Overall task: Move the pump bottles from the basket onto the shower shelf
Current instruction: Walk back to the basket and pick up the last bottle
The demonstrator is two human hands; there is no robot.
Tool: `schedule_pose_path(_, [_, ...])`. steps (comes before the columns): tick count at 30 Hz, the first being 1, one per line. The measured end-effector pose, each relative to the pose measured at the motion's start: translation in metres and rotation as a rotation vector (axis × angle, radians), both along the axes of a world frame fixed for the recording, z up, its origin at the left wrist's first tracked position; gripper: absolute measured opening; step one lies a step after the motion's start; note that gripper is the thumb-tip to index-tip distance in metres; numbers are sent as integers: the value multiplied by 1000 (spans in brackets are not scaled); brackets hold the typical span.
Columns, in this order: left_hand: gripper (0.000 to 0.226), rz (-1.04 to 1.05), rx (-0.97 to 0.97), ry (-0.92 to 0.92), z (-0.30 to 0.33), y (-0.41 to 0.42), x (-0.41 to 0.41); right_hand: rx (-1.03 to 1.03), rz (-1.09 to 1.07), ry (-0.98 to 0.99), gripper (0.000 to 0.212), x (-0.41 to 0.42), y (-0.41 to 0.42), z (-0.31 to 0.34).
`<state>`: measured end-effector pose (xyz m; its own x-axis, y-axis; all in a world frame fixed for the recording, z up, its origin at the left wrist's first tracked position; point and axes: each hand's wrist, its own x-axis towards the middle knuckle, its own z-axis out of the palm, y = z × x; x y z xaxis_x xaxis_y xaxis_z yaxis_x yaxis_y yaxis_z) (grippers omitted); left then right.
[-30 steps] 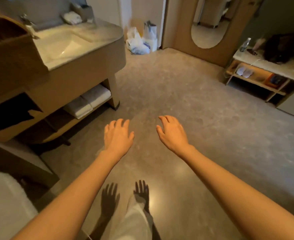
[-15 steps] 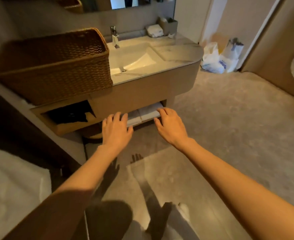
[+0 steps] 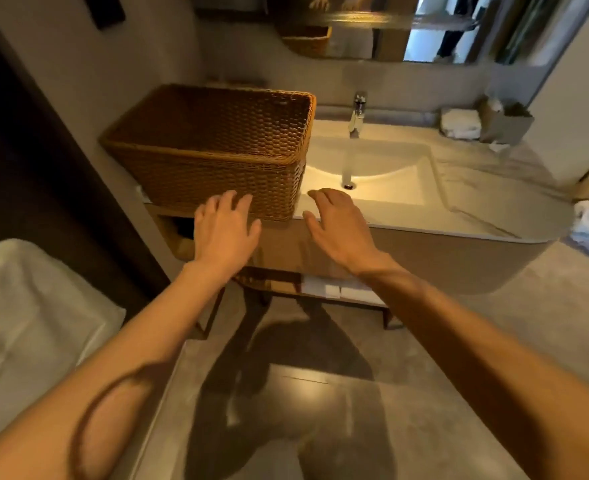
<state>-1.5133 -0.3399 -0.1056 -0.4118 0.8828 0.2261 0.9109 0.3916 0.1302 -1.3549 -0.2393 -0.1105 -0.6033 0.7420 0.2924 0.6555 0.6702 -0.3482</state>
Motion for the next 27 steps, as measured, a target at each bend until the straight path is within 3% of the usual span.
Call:
schedule_pose_path(11, [50,258,137,-9,41,82,-93,128,306,121,42,-114,126,41])
schedule_pose_path(18, [50,358,91,15,48,134,-142,66,434,38,49,-192,194,54])
schedule_pose_path(27, [52,547,53,-55,26,195,-173,8,648,-133,51,-284,269,20])
